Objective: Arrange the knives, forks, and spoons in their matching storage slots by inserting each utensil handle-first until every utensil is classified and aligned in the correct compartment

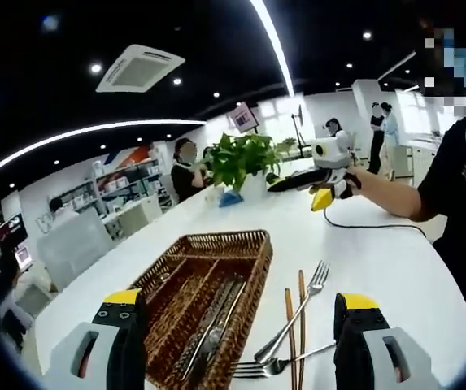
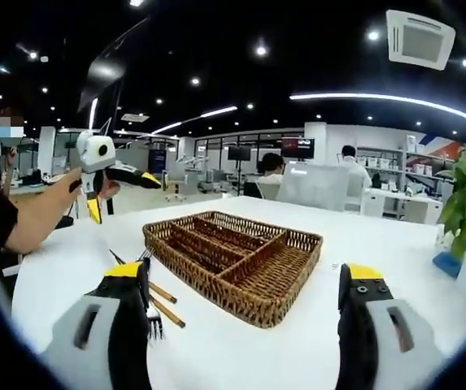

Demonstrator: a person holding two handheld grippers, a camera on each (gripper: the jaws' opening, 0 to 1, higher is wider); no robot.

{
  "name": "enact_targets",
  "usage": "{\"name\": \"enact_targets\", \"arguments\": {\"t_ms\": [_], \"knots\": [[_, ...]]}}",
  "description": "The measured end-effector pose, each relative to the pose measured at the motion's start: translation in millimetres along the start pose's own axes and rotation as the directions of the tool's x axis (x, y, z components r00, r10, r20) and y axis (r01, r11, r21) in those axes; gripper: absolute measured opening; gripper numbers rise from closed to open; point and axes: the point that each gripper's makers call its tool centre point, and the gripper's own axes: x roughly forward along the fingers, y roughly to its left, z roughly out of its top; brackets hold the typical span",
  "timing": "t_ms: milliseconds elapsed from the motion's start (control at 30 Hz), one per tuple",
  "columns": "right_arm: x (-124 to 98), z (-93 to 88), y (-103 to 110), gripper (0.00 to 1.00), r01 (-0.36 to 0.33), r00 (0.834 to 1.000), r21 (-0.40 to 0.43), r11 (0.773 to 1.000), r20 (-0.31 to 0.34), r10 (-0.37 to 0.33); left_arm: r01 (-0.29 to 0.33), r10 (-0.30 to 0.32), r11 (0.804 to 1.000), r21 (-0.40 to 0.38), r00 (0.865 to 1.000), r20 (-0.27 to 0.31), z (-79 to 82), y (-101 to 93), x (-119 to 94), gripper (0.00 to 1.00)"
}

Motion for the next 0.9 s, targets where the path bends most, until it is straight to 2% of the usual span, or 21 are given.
{"name": "enact_targets", "arguments": {"t_ms": [33,67,200,300,400,567,800,833,867,900], "knots": [[0.4,-0.9,-0.3,1.0,0.001,1.0,-0.001,1.0,-0.003,-0.001,0.008,-0.008,1.0,-0.005,0.999,0.037,5.9,-2.2,1.1,1.0],[0.6,-1.5,-0.3,1.0,0.002,1.0,-0.003,1.0,-0.005,-0.002,0.051,-0.052,0.999,0.008,0.997,0.05,8.3,-9.9,3.1,1.0],[1.8,-1.9,0.2,1.0,0.003,1.0,-0.007,1.0,-0.006,-0.003,0.07,-0.071,0.996,0.054,0.997,0.007,6.8,-16.5,10.6,1.0],[2.3,-1.7,0.1,1.0,0.004,1.0,-0.013,1.0,-0.005,-0.004,0.106,-0.107,0.994,0.034,0.993,0.042,12.6,-21.2,16.3,1.0],[2.3,-0.9,-0.7,1.0,0.005,1.0,-0.012,1.0,-0.003,-0.005,0.119,-0.12,0.993,0.022,0.992,0.04,8.9,-23.5,24.6,1.0],[2.7,0.5,0.2,1.0,0.002,1.0,-0.01,1.0,0.003,-0.002,0.192,-0.192,0.981,0.014,0.981,0.01,-0.9,-43.3,37.5,1.0],[2.5,-0.9,1.1,1.0,0.002,1.0,-0.006,1.0,0.0,-0.002,0.234,-0.234,0.972,0.016,0.972,0.025,-3.8,-55.3,52.3,1.0],[2.4,-0.9,1.4,1.0,0.002,1.0,-0.005,1.0,0.001,-0.002,0.24,-0.241,0.97,0.037,0.97,0.028,-4.3,-57.8,54.1,0.98],[2.3,-1.0,2.2,1.0,0.001,1.0,-0.004,1.0,0.001,-0.001,0.245,-0.246,0.968,0.059,0.969,0.023,-6.0,-59.1,55.4,0.92],[2.4,-1.2,2.7,1.0,0.001,1.0,-0.004,1.0,0.0,-0.001,0.246,-0.248,0.968,0.055,0.969,0.021,-6.7,-60.2,56.6,0.9]]}}
